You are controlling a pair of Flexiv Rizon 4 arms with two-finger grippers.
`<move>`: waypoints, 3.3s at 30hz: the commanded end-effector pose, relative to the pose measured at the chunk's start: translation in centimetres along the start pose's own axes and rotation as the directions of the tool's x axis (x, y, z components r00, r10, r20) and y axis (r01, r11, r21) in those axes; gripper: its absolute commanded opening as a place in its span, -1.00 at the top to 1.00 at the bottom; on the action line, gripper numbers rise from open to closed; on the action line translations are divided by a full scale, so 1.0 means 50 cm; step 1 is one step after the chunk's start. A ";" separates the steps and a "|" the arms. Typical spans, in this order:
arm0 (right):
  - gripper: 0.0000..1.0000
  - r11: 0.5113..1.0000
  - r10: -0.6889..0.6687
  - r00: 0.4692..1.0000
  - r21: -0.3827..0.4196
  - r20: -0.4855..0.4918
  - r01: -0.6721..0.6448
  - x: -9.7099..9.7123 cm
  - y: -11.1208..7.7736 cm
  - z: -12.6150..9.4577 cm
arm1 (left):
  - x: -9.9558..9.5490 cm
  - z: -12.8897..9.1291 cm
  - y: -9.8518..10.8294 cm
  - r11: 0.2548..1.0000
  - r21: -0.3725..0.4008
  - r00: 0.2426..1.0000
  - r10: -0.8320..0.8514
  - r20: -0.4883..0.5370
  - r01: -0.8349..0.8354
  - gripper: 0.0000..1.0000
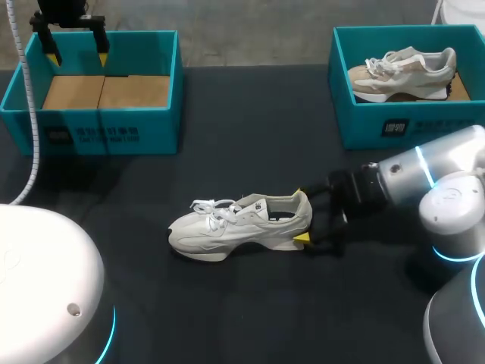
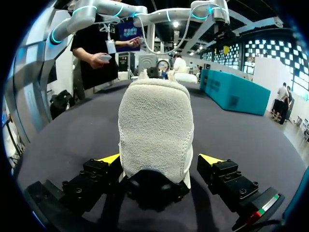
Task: Take the shoe out of the shoebox, open the shoe tongue, remove and reinsert the insole, then place the shoe into the shoebox
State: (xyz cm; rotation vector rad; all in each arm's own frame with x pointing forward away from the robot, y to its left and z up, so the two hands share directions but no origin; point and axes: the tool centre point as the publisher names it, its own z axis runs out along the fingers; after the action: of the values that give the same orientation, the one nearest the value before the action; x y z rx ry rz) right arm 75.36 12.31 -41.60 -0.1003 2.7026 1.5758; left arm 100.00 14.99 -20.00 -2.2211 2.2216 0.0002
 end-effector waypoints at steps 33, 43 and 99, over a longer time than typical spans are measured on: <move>0.72 0.998 0.059 0.998 -0.006 0.019 -0.059 0.006 0.000 0.049 | 0.000 0.000 0.000 1.000 0.000 1.000 0.000 0.000 0.000 -1.00; 1.00 0.996 0.082 0.994 0.011 0.071 -0.083 0.024 0.002 0.040 | 0.000 0.000 0.000 1.000 0.000 1.000 0.000 0.000 0.000 -1.00; 1.00 0.996 0.093 0.992 0.008 0.087 -0.094 0.034 0.000 0.037 | 0.000 0.000 0.000 1.000 0.000 1.000 0.000 0.000 0.000 -1.00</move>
State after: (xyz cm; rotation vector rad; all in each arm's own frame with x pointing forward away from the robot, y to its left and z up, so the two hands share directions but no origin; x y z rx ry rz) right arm 73.96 13.75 -42.41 0.0932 2.6829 1.5552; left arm 100.00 14.99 -20.00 -2.2212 2.2216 0.0001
